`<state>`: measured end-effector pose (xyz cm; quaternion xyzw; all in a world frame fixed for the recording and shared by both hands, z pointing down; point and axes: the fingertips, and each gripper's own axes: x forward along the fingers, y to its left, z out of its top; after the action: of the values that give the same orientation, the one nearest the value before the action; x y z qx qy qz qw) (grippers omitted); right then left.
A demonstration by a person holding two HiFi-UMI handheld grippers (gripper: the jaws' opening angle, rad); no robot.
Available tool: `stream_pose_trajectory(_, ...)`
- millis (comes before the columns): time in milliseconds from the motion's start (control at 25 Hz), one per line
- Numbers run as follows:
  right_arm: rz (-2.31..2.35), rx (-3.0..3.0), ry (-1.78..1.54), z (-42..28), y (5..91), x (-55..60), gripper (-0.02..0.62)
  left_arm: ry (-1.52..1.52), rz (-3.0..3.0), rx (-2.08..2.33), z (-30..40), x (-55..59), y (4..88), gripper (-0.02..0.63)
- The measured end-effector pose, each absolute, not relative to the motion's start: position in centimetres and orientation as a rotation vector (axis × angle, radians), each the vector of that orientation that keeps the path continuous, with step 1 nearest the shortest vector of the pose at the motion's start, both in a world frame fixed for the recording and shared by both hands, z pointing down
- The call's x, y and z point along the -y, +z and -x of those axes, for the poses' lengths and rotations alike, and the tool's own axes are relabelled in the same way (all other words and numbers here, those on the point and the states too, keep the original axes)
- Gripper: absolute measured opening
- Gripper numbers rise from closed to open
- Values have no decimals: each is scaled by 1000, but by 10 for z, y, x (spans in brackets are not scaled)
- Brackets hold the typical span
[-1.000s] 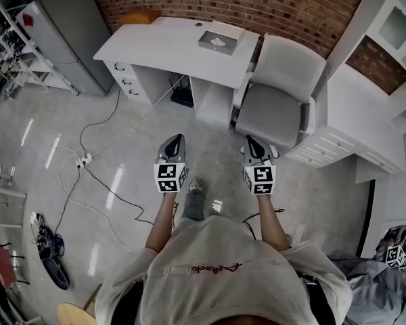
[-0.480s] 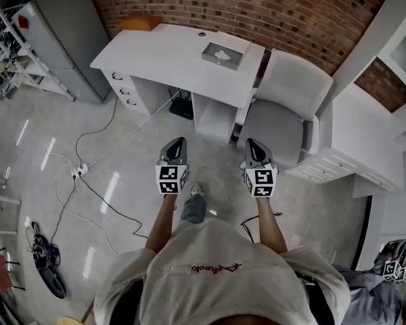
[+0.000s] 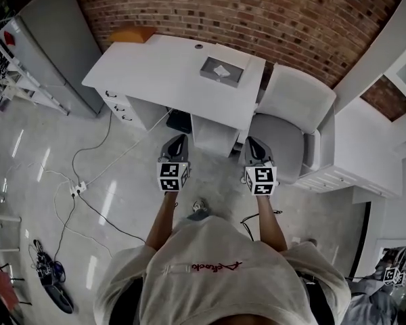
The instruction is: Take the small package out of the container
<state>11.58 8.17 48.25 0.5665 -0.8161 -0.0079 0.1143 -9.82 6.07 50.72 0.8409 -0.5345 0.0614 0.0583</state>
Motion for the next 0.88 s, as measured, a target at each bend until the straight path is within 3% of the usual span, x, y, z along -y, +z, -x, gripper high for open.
stream_pose_trajectory(880,-1751,2318,-25,-85,485,38,11,188,-2622,1513,126,80,510,9)
